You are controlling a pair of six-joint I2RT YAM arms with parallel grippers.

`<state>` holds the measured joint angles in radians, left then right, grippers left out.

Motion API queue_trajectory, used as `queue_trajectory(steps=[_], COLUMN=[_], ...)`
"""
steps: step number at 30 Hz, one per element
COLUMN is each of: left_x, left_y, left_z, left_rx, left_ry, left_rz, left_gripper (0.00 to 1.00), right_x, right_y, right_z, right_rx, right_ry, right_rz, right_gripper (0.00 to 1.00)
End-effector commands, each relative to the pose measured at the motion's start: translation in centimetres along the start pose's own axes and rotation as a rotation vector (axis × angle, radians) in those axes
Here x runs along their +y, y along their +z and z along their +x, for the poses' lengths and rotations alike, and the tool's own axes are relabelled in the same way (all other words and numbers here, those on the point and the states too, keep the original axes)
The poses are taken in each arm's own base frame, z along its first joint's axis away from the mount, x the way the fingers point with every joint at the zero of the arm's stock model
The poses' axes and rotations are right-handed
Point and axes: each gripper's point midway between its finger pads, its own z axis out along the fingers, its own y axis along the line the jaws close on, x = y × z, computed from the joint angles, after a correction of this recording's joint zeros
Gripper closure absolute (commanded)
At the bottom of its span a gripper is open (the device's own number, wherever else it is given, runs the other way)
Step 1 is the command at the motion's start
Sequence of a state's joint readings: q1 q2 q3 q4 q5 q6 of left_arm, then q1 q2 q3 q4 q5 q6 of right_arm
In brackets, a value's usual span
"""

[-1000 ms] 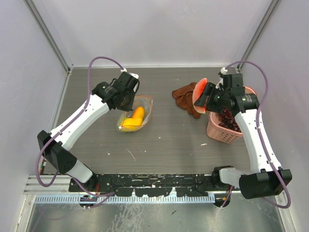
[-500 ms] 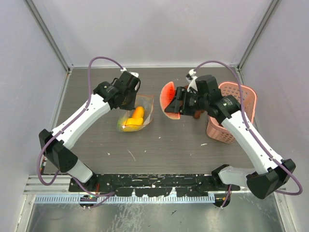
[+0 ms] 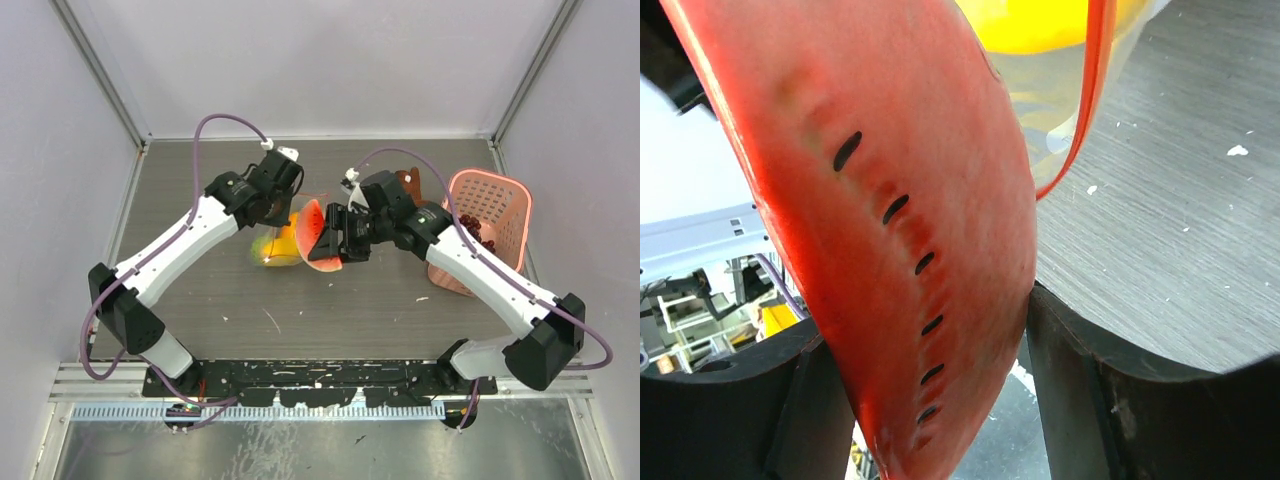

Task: Place the food in the zip-top bag and seal the zipper
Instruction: Place the fake fruit in the zipper food storage bag.

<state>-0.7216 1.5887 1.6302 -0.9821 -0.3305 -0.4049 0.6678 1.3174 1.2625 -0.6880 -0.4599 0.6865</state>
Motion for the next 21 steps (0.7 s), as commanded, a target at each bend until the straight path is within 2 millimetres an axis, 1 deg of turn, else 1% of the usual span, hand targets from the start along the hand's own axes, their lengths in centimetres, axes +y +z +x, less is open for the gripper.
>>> queue_trajectory(steps=[1,4,9,15,18,21], left_x=[-0.9,-1.1,-1.6,-2.2,-2.5,-3.0], left_y=[-1.3,-1.4,-1.4,-1.5,-1.6,-1.7], left_z=[-2.6,-2.3,-1.5,-0.3,0.1,0.5], left_rx=[-0.141,-0.156,-0.168,-0.168,-0.166,-0.162], left_ry=[-0.002,0.014,0.033,0.066,0.076,0.089], left_rz=[0.004,-0.001,-0.007,-0.011,-0.007,0.006], left_gripper=[1.00,1.00,1.00,1.00,1.00,1.00], right_x=[0.8,-0.1,-1.5,-1.9,-2.3,-2.4], right_y=[1.2,2.1,3.2,4.1,4.0,3.5], right_z=[0.2,0.7,0.9,0.8,0.0,-1.1], right_rx=[0.018,0.040,0.054,0.070,0.040,-0.004], right_ry=[0.022,0.047,0.081,0.119,0.141,0.161], right_rz=[-0.052,-0.034,0.019,0.039,0.065,0.073], right_gripper=[1.00,1.00,0.99,0.94,0.90,0.83])
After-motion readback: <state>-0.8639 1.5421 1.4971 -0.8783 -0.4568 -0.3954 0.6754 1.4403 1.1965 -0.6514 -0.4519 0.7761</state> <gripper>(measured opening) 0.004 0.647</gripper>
